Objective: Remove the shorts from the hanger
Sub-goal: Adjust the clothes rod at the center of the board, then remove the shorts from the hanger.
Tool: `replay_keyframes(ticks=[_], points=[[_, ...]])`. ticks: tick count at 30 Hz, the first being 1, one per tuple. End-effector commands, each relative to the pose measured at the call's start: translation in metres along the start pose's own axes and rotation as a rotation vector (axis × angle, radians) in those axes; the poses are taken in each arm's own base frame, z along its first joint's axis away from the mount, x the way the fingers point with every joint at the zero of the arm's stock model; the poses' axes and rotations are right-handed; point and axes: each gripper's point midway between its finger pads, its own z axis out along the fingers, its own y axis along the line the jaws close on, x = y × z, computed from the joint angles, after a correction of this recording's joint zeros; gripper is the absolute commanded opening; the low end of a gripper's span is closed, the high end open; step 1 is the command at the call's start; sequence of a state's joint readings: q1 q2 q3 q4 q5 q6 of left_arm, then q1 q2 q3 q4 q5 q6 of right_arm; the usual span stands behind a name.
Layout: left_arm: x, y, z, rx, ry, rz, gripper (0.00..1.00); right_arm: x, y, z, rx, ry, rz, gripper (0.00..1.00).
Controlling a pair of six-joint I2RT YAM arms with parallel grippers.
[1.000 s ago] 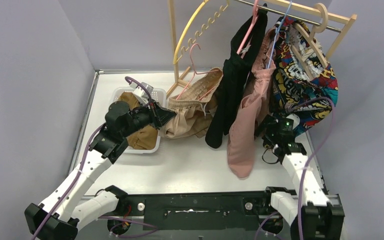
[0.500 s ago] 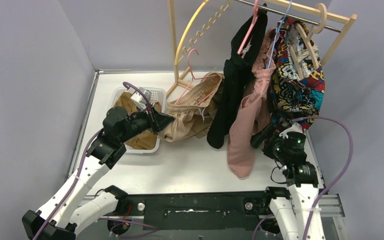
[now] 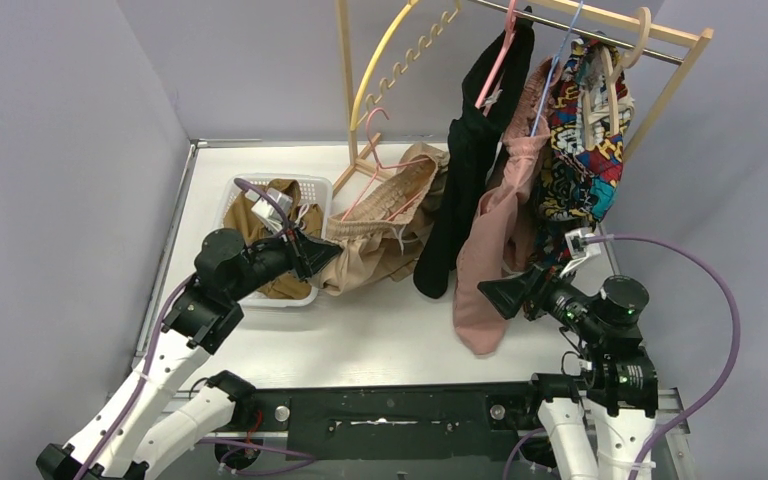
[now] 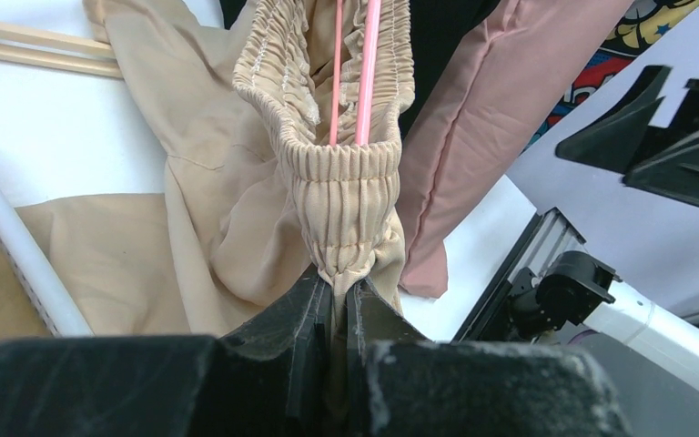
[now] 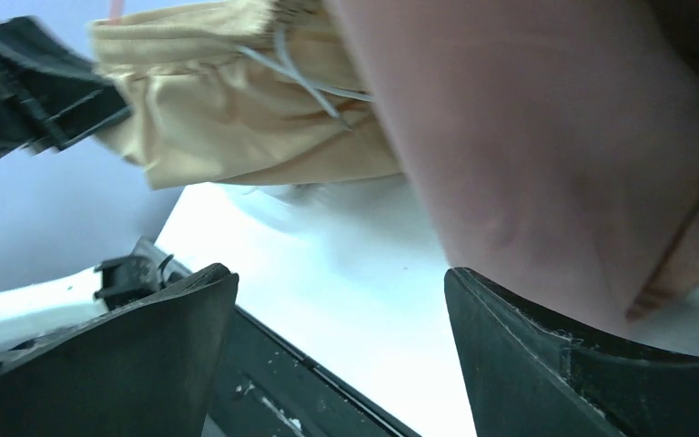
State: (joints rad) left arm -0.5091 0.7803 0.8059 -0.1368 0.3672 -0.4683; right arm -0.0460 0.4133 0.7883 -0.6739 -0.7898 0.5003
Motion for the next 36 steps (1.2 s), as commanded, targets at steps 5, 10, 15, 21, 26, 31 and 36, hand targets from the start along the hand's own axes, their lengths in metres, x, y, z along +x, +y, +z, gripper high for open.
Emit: replay_keyframes(ticks=[5, 10, 15, 21, 26, 31, 36], points=[[-0.015, -0.014, -0.005, 0.054, -0.074, 0.008, 0.00, -0.035, 0.061, -0.019, -0.221, -0.035, -0.237, 0.84], [-0.010, -0.012, -0.005, 0.050, -0.059, -0.001, 0.00, -0.037, 0.058, -0.013, -0.240, 0.011, -0.268, 0.83], [-0.009, -0.013, -0.003, 0.059, -0.058, -0.011, 0.00, -0.053, 0.065, -0.015, -0.228, 0.001, -0.315, 0.83], [-0.008, -0.014, 0.000, 0.067, -0.045, -0.011, 0.00, -0.055, 0.063, -0.015, -0.214, 0.022, -0.303, 0.82], [-0.008, -0.013, 0.000, 0.064, -0.046, -0.011, 0.00, -0.059, 0.064, -0.013, -0.217, 0.041, -0.299, 0.81], [-0.010, -0.014, 0.000, 0.063, -0.046, -0.011, 0.00, -0.067, 0.063, -0.009, -0.210, 0.067, -0.311, 0.81], [-0.009, -0.013, 0.001, 0.058, -0.042, -0.009, 0.00, -0.074, 0.067, -0.002, -0.227, 0.070, -0.315, 0.80]])
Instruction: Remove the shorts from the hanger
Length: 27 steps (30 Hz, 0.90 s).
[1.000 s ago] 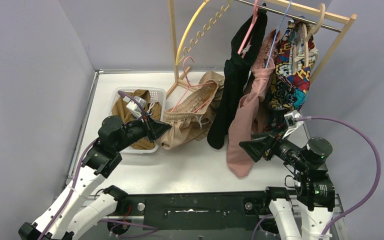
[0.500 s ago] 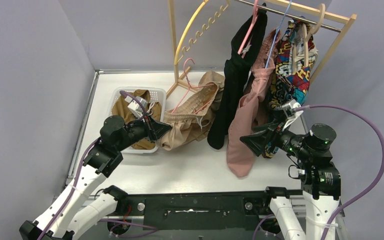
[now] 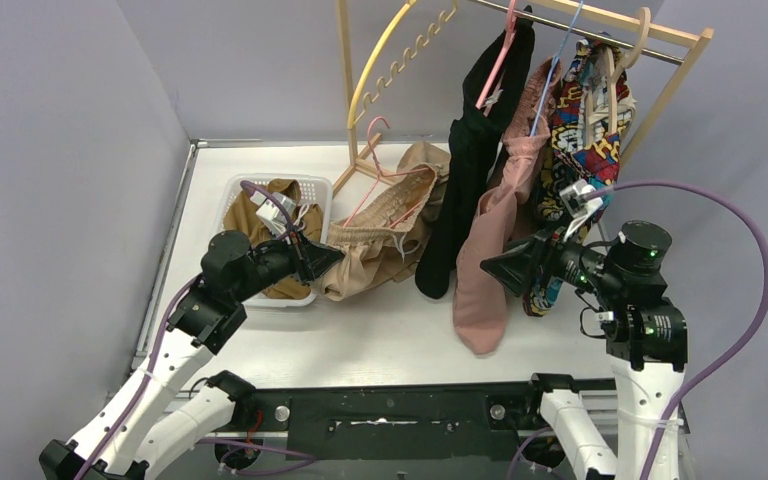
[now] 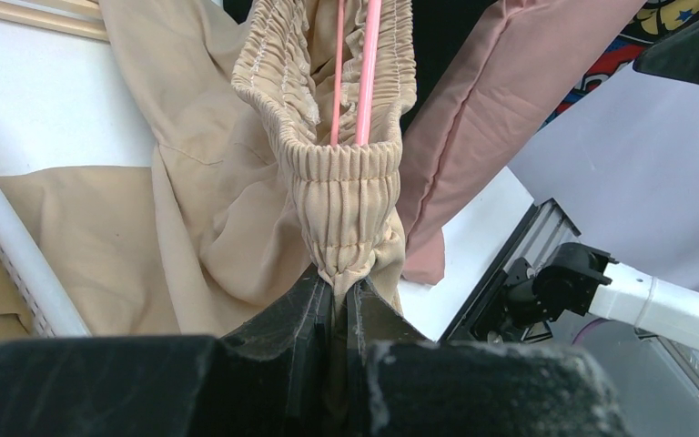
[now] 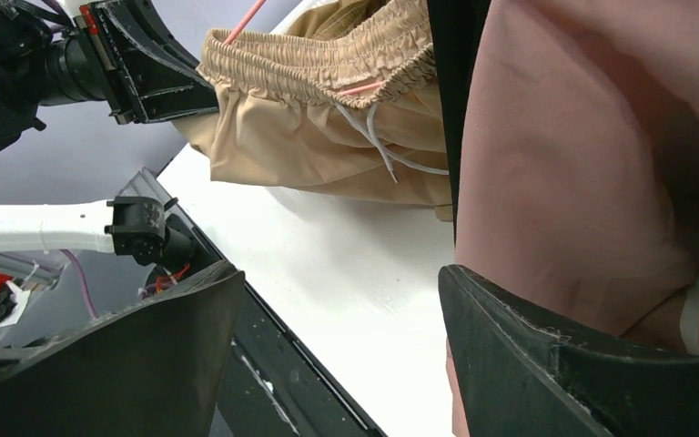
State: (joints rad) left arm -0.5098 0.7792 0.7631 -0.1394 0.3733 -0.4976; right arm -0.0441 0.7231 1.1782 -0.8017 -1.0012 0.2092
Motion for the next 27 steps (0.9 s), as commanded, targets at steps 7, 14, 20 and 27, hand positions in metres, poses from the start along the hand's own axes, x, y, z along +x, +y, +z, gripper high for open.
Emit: replay_keyframes(ticks=[7, 14, 20, 27], points=[[-0.027, -0.021, -0.001, 0.074, -0.081, 0.034, 0.00, -0.002, 0.004, 0.039, 0.040, 0.061, -0.080, 0.80], [-0.022, -0.021, -0.004, 0.068, -0.055, 0.047, 0.00, 0.008, 0.044, 0.086, 0.107, 0.085, -0.195, 0.79], [-0.013, -0.017, -0.010, 0.054, -0.039, 0.044, 0.00, -0.004, 0.070, 0.106, 0.101, 0.003, -0.231, 0.71], [-0.005, -0.019, -0.017, 0.058, -0.021, 0.039, 0.00, -0.047, 0.073, 0.131, 0.171, -0.181, -0.204, 0.64]])
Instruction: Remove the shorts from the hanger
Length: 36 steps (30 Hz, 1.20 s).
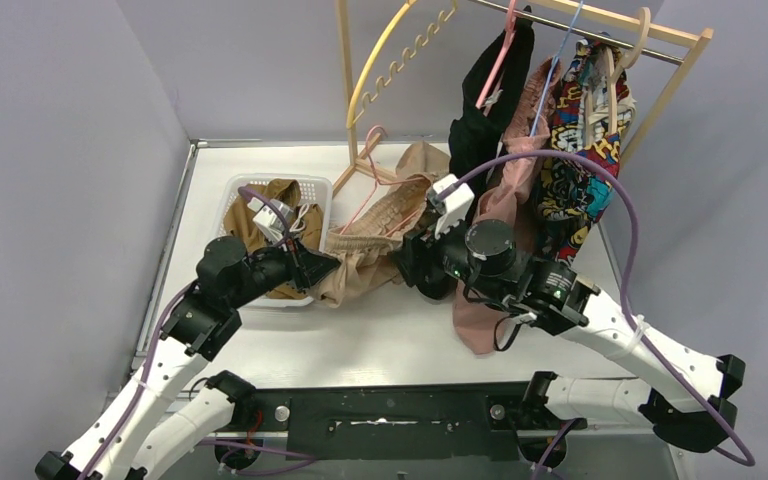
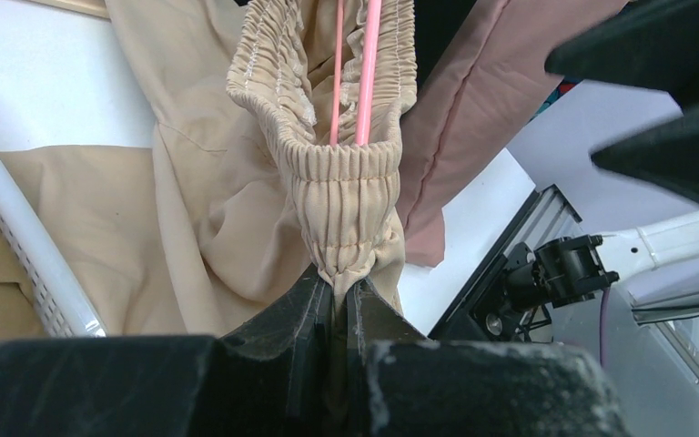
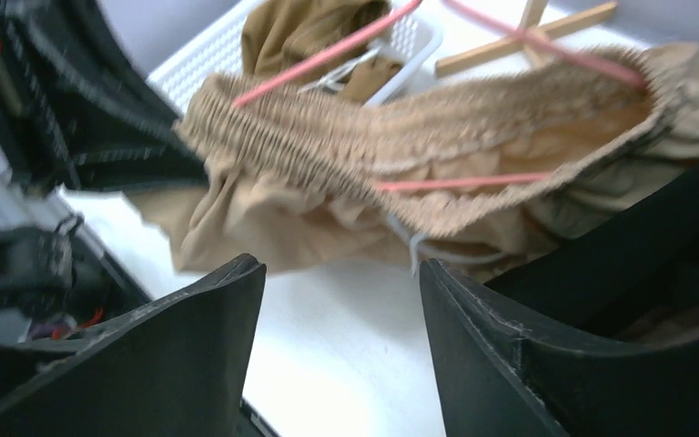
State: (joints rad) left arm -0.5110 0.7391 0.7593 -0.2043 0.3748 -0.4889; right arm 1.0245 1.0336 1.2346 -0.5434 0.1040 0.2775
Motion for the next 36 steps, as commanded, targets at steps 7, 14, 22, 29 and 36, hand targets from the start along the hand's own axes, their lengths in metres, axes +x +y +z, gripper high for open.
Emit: replay_keyframes(ticks=[7, 14, 22, 29, 36], points=[[-0.007, -0.019, -0.014, 0.071, -0.022, 0.046, 0.00, -0.114, -0.007, 0.034, 0.044, -0.294, 0.085, 0.57], [-0.004, -0.023, -0.018, 0.085, -0.020, 0.040, 0.00, -0.119, -0.018, 0.062, 0.010, -0.277, 0.113, 0.51], [-0.002, -0.023, -0.018, 0.087, -0.012, 0.034, 0.00, -0.112, -0.012, 0.079, -0.033, -0.242, 0.100, 0.43], [-0.002, -0.023, -0.018, 0.085, -0.006, 0.042, 0.00, -0.107, -0.030, 0.088, 0.052, -0.242, 0.101, 0.31], [-0.003, -0.025, -0.019, 0.095, -0.001, 0.049, 0.00, -0.103, -0.032, 0.098, 0.055, -0.225, 0.096, 0.28]])
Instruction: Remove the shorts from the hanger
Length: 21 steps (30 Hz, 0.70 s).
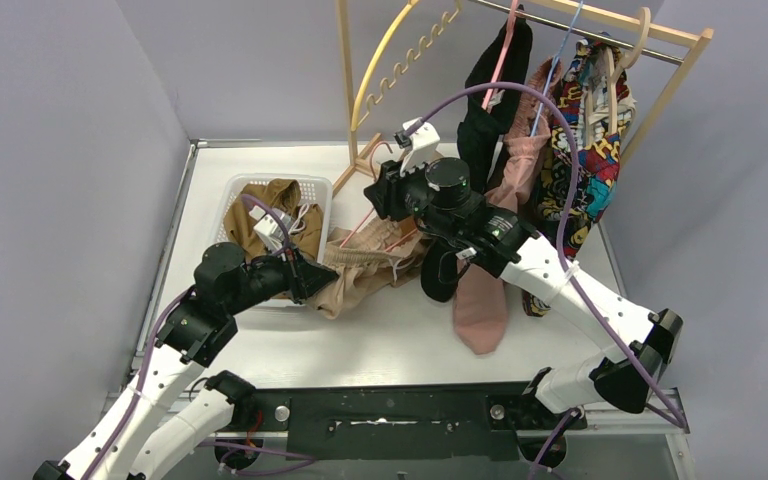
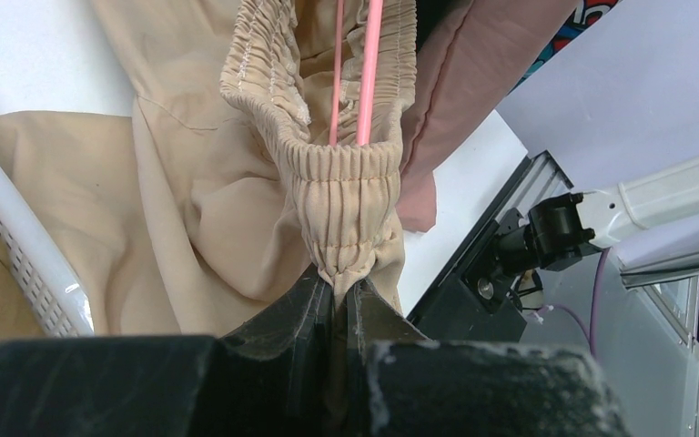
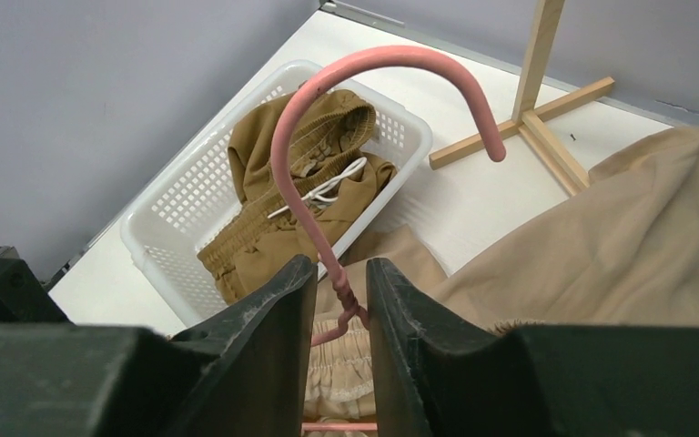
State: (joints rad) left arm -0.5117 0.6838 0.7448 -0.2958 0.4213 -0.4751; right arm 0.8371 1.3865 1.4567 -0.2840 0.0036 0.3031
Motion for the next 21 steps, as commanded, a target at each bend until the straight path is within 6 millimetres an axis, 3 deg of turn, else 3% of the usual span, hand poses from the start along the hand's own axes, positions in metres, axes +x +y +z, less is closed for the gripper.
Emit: replay_keyframes(ticks=[1, 9, 16, 21], points=[[-0.024, -0.022, -0.006, 0.072, -0.068, 0.059, 0.00, -0.027, 0.000, 0.004, 0.005, -0.083, 0.000, 0.26], [-0.026, -0.019, -0.007, 0.052, -0.080, 0.069, 0.00, -0.028, -0.003, 0.001, 0.016, -0.101, 0.012, 0.05], [-0.036, -0.019, -0.008, 0.025, -0.084, 0.067, 0.43, -0.009, -0.002, 0.003, 0.006, -0.061, -0.002, 0.01], [-0.047, -0.019, -0.011, -0.013, -0.090, 0.081, 0.55, 0.012, -0.004, 0.002, 0.020, -0.021, -0.009, 0.00]])
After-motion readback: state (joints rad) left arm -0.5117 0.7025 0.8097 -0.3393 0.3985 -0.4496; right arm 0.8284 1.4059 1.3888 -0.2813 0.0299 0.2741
